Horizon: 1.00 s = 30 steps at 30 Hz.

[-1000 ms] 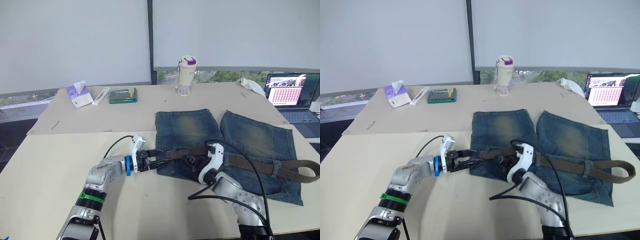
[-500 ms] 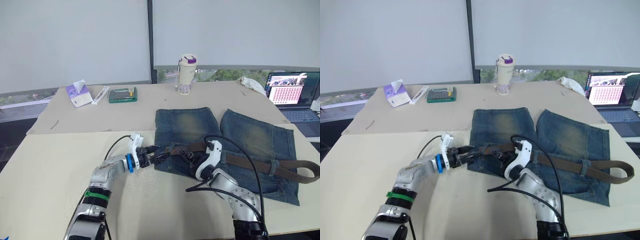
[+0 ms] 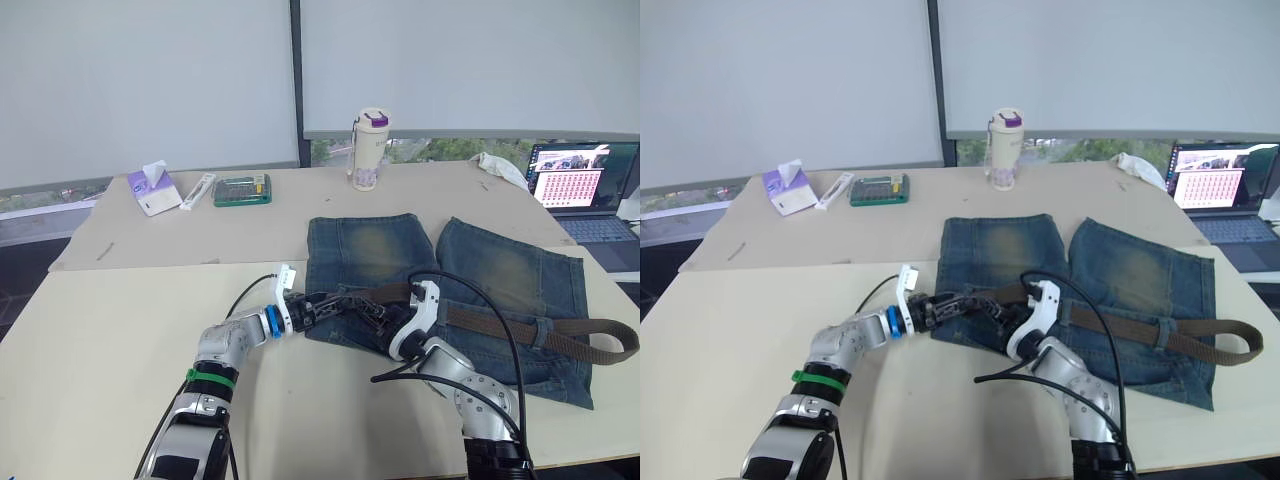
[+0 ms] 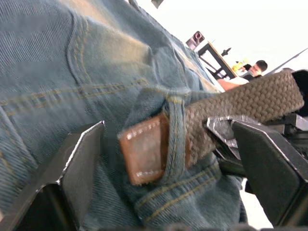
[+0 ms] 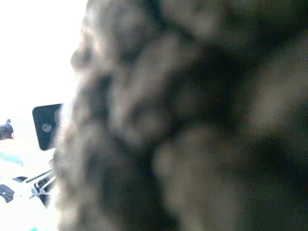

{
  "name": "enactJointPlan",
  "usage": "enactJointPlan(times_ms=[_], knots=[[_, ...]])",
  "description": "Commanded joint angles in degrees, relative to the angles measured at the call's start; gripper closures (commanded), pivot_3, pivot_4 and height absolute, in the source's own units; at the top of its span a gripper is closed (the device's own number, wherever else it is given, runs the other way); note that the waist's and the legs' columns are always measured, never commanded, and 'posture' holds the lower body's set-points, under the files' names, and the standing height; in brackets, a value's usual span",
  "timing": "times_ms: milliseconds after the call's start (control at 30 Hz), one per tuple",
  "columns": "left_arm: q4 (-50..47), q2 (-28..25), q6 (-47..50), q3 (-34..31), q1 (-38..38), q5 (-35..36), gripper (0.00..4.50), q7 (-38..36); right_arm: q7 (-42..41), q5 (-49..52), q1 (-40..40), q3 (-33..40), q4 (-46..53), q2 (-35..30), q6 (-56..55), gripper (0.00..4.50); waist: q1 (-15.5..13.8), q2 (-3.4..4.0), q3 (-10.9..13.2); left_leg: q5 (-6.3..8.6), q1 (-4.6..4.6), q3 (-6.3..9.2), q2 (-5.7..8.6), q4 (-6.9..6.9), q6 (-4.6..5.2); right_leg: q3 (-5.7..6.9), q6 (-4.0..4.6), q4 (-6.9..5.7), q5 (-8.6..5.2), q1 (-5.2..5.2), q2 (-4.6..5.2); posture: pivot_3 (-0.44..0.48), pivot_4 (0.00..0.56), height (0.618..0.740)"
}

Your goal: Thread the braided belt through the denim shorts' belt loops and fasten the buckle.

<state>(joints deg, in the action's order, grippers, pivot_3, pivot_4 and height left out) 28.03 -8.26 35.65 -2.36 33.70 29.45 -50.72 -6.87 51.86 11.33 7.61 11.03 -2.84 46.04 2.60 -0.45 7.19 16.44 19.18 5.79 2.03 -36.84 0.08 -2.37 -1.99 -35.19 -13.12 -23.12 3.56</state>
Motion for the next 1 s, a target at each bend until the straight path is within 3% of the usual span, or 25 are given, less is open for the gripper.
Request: enactJointPlan(times_ms=[33,400,733,833,1000], knots=[[-2.0,0.9,2.6,-2.4,0.5,3.4,0.86,-0.3,-0.9,0.1,0.6,-0.3,0.1,0.8,-0.3,4.50,0.0,0.00,0.0,0.00,0.00,0.00,0.00,0.00,0.00,0.00,0.00,0.00,0.00,0.00,0.00,0.000,0.150,0.740],[-5.1,1.1,7.9,-7.5,-0.9,7.8,4.47,1.5,-0.8,-0.7,1.2,0.4,-1.4,0.9,-0.6,4.50,-0.1,0.01,0.0,0.00,0.01,0.01,-0.02,0.00,0.00,0.00,0.01,0.00,0.00,-0.01,0.00,0.000,0.150,0.740],[-8.1,1.3,9.7,-7.4,-3.2,9.2,4.47,2.4,-0.5,-1.8,1.3,1.5,-1.9,1.4,-1.0,4.50,0.0,0.01,0.0,0.00,-0.01,0.01,-0.04,0.00,0.00,-0.01,0.02,0.00,0.01,-0.01,-0.02,0.000,0.150,0.740],[-7.1,1.1,7.8,-8.2,-2.9,8.3,4.50,3.6,-3.2,1.7,-0.2,3.0,0.7,-0.3,1.1,3.36,-0.2,0.04,0.0,0.00,0.00,0.01,-0.03,0.00,0.00,-0.01,0.03,0.01,0.02,-0.01,-0.02,0.000,0.150,0.740],[-6.1,-1.8,5.3,-6.8,-2.9,5.5,4.50,3.0,-10.3,-0.9,-5.1,0.0,7.4,-10.5,2.8,1.63,-0.5,0.06,0.0,0.00,0.09,0.02,0.03,0.00,0.00,-0.02,0.03,0.09,0.02,-0.02,0.02,0.000,0.150,0.740]])
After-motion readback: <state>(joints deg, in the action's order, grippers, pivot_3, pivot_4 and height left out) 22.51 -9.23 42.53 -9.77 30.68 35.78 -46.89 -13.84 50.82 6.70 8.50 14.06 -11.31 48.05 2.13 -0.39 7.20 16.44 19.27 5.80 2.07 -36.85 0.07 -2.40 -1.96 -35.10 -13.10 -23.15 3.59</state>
